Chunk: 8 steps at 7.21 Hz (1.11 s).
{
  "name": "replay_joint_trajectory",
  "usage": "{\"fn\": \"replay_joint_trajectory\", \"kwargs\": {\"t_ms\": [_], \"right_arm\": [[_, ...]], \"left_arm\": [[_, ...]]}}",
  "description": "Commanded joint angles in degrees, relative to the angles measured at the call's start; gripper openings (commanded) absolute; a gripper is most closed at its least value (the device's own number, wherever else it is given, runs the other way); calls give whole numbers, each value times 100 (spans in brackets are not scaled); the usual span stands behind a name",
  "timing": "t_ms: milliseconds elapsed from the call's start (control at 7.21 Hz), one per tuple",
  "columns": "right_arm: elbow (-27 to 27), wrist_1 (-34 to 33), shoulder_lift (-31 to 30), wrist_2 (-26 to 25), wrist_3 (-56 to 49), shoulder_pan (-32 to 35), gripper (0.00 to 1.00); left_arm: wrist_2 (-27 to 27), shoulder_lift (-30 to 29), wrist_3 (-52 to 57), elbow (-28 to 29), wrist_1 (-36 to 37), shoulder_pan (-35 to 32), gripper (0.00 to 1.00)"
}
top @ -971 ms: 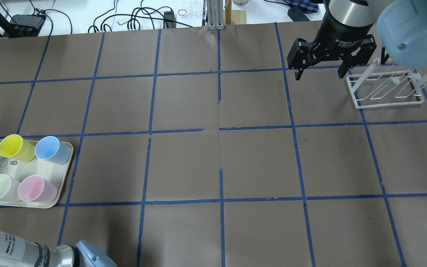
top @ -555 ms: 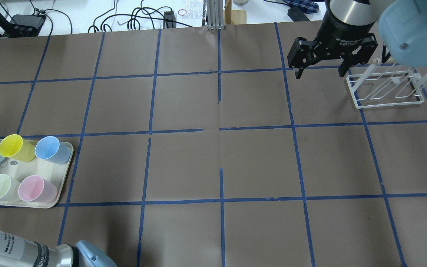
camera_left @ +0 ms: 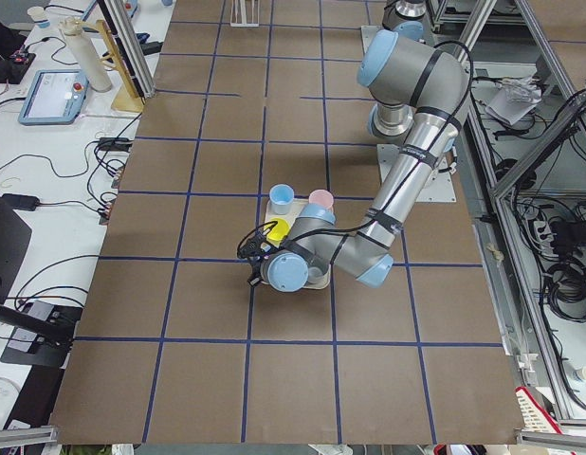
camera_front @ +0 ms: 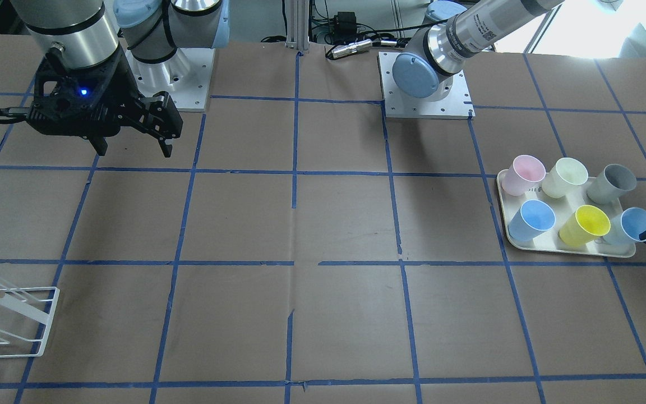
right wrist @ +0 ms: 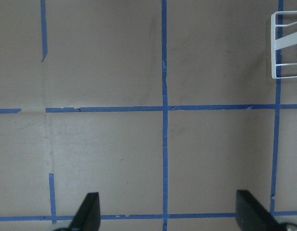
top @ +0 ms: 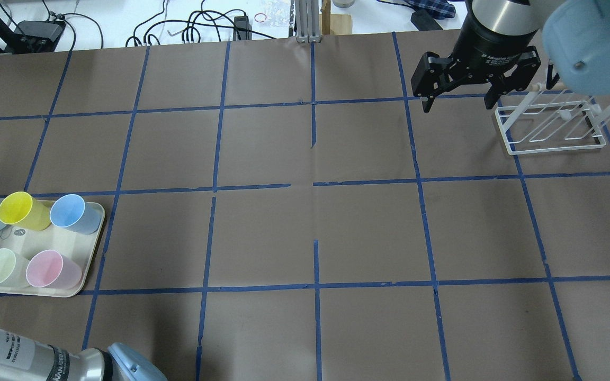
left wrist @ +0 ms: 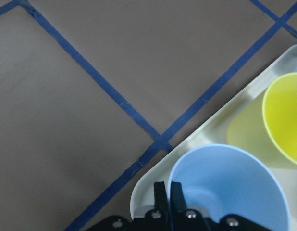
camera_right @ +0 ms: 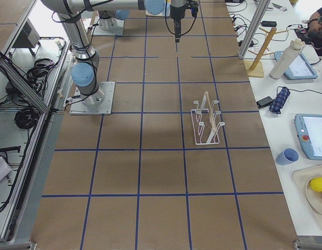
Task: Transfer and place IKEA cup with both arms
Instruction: 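Lower the cup onto the tray corner and open the left gripper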
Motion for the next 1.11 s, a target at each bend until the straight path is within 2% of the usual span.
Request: {"fn": "replay_joint_trajectory", "kwargs": {"t_ms": [0, 416, 694, 971], "right_arm": [[0, -7, 7, 9, 0, 0, 100], [-18, 1, 16, -9, -18, -9, 100], [-18, -7, 42, -9, -26, -52, 100], [-18, -16, 34, -9, -26, -87, 100]], "left_arm": [[-39, -10, 0, 8, -15, 6, 86], [-83, -10, -254, 166, -112, -56, 90], [-65, 226, -701, 236, -278, -117, 90], [-74, 541, -1648, 586, -706, -764, 91]]}}
